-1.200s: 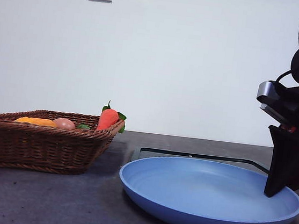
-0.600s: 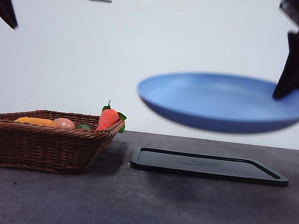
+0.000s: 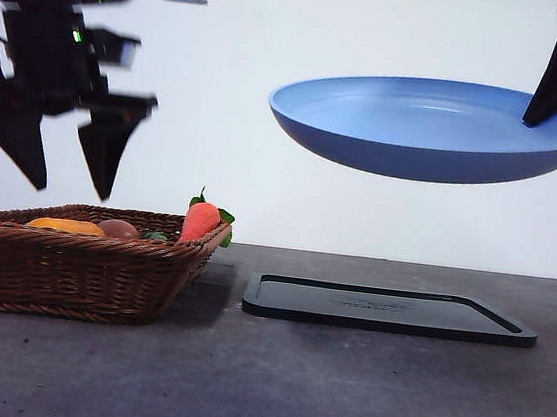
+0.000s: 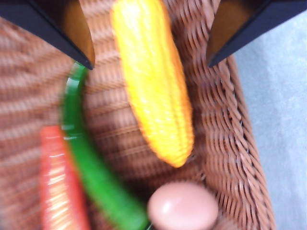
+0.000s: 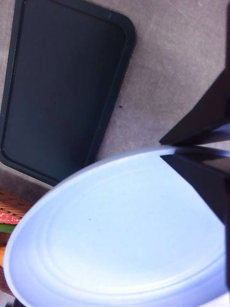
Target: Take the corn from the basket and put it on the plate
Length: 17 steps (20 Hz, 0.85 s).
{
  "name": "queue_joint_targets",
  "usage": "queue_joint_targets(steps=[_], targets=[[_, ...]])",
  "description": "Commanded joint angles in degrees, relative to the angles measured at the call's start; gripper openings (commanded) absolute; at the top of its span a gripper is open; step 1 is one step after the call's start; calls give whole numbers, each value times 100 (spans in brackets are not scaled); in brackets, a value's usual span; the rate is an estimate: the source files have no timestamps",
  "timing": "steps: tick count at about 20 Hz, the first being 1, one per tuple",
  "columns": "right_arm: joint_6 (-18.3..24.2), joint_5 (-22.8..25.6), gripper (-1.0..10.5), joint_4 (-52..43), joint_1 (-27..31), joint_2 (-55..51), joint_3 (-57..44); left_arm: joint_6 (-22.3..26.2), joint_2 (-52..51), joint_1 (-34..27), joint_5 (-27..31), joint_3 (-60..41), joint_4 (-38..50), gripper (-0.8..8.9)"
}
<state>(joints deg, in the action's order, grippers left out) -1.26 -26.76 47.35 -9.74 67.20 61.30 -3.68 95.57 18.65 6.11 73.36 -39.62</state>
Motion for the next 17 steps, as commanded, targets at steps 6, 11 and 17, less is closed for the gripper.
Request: queue_joint_targets(steps=[6,11,17], targets=[[50,-20,2,-103,-13,39,103,127,791,50,107,192,151,361],[70,-20,2,-107,-13,39,103,109,852,66,105,192,151,285],[92,-20,2,-107,-13,39,103,-127,944,66,103,192,146,169]])
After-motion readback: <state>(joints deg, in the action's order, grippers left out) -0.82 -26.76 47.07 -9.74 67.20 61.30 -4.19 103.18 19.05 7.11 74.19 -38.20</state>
